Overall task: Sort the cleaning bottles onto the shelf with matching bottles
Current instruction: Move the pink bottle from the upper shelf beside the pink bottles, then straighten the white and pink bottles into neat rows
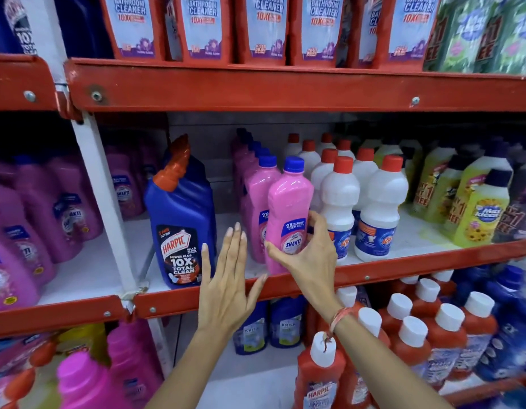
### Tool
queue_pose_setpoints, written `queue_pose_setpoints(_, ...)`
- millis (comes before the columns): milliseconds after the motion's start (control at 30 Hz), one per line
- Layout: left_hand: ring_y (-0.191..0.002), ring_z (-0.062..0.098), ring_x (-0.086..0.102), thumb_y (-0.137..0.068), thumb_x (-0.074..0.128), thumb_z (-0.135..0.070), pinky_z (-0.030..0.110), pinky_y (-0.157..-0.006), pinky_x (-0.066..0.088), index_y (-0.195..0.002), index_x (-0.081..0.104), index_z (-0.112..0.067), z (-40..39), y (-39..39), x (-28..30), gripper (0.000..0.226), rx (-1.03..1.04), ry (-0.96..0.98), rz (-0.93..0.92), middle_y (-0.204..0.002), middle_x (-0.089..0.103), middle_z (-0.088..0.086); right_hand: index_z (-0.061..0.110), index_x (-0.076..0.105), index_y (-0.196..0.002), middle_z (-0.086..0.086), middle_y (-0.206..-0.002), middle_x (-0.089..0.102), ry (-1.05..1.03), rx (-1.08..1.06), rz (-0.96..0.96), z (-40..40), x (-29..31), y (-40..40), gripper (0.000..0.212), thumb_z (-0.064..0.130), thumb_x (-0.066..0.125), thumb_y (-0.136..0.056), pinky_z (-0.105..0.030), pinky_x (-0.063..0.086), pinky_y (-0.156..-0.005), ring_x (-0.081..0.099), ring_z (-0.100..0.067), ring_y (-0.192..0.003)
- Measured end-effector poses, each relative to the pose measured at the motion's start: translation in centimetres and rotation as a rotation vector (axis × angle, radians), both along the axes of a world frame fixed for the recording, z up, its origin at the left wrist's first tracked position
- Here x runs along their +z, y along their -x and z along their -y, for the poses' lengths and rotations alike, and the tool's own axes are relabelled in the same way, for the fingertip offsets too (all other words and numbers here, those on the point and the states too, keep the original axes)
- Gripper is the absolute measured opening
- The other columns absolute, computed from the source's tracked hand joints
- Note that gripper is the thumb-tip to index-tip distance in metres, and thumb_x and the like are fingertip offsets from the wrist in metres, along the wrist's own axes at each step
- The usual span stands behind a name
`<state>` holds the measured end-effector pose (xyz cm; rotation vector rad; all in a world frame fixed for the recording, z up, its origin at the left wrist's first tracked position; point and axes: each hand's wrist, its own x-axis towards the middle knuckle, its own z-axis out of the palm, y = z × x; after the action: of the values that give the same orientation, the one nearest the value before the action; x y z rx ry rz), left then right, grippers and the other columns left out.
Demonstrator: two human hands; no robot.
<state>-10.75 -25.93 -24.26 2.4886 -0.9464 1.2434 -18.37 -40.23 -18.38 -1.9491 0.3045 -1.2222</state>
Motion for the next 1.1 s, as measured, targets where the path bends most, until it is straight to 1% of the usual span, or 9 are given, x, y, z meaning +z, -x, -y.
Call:
queue_pose_setpoints(100,-0.154,0.021,0.015,-0.099,0.032,-0.058,0.049,-0.126,0.002,-0.156,0.02,-0.005,0.0,-0.1,-0.1,0.079,-0.008,0.006,0.012,-0.166,0.018,0.011,0.018,0.046,-0.133,0.002,-0.123,0.065,0.013,-0.018,-0.019,0.0,-0.5,-0.3,0.089,0.044,0.089,-0.06,-0.028,0.054,-0.088,0.064,-0.012,-0.107)
queue_pose_setpoints(233,-0.153,0.022,0.016,-0.099,0.031,-0.059,0.048,-0.126,0.002,-0.155,0.024,-0.004,0.0,-0.2,-0.2,0.079,-0.018,0.018,0.019,-0.165,0.022,0.011,0.018,0.043,-0.136,0.002,-0.126,0.063,0.02,0.004,-0.056,0.0,-0.7,-0.6,0.09,0.046,0.088,-0.063,0.0,0.043,-0.08,0.063,-0.009,-0.109)
queue_pose_setpoints(467,-0.154,0.02,0.016,-0.1,0.03,-0.054,0.046,-0.127,0.001,-0.154,0.025,-0.003,-0.1,0.0,0.0,0.075,-0.107,0.097,-0.046,-0.165,0.022,0.011,0.018,0.037,-0.145,0.004,-0.135,0.058,0.026,0.058,-0.132,0.2,-0.9,0.0,0.093,0.047,0.083,-0.07,0.006,0.039,-0.079,0.056,-0.002,-0.115)
queue_pose_setpoints(567,-0.154,0.018,0.016,-0.102,0.03,-0.045,0.045,-0.126,-0.001,-0.155,0.025,-0.006,0.2,0.9,0.3,0.066,-0.259,0.264,-0.107,-0.164,0.025,0.008,0.022,0.043,-0.143,0.007,-0.134,0.059,0.039,0.096,-0.118,1.1,-1.0,1.0,0.084,0.05,0.08,-0.073,-0.018,0.051,-0.094,0.059,-0.007,-0.118)
queue_pose_setpoints(633,-0.151,0.016,0.024,-0.102,0.035,-0.037,0.046,-0.126,0.006,-0.153,0.031,-0.008,1.1,2.3,0.5,0.059,-0.391,0.364,-0.125,-0.161,0.032,0.005,0.023,0.053,-0.134,0.01,-0.126,0.061,0.029,0.084,-0.081,2.1,-0.5,2.2,0.066,0.048,0.077,-0.078,-0.032,0.055,-0.092,0.062,-0.009,-0.112)
queue_pose_setpoints(733,-0.138,0.012,0.041,-0.102,0.037,-0.035,0.033,-0.118,0.029,-0.144,0.041,-0.01,3.6,5.0,1.0,0.049,-0.503,0.483,-0.125,-0.146,0.05,0.004,0.024,0.066,-0.111,0.012,-0.104,0.068,0.04,-0.015,0.06,4.2,0.7,4.4,0.031,0.04,0.072,-0.085,-0.036,0.059,-0.078,0.068,-0.008,-0.092)
queue_pose_setpoints(800,-0.128,0.009,0.046,-0.101,0.039,-0.034,0.02,-0.111,0.034,-0.139,0.047,-0.012,6.1,6.7,2.0,0.045,-0.558,0.568,-0.187,-0.137,0.056,0.004,0.022,0.069,-0.101,0.007,-0.095,0.07,0.031,-0.091,0.156,6.5,1.4,5.8,0.019,0.037,0.066,-0.09,-0.036,0.058,-0.074,0.069,-0.013,-0.087)
queue_pose_setpoints(967,-0.125,0.007,0.052,-0.1,0.039,-0.034,0.026,-0.106,0.041,-0.133,0.052,-0.017,13.4,9.8,3.6,0.04,-0.689,0.638,-0.427,-0.131,0.058,-0.004,0.017,0.064,-0.104,0.0,-0.099,0.064,0.008,-0.146,0.203,13.1,1.3,8.2,0.014,0.028,0.057,-0.098,-0.042,0.055,-0.082,0.062,-0.02,-0.096)
queue_pose_setpoints(1100,-0.131,0.002,0.046,-0.096,0.033,-0.055,0.034,-0.11,0.041,-0.141,0.044,-0.023,18.1,11.6,3.7,0.056,-0.672,0.714,-0.675,-0.139,0.051,-0.011,0.018,0.053,-0.127,-0.002,-0.124,0.056,-0.102,0.021,0.032,17.5,1.3,9.3,0.04,0.044,0.054,-0.096,-0.043,0.049,-0.101,0.055,-0.017,-0.117)
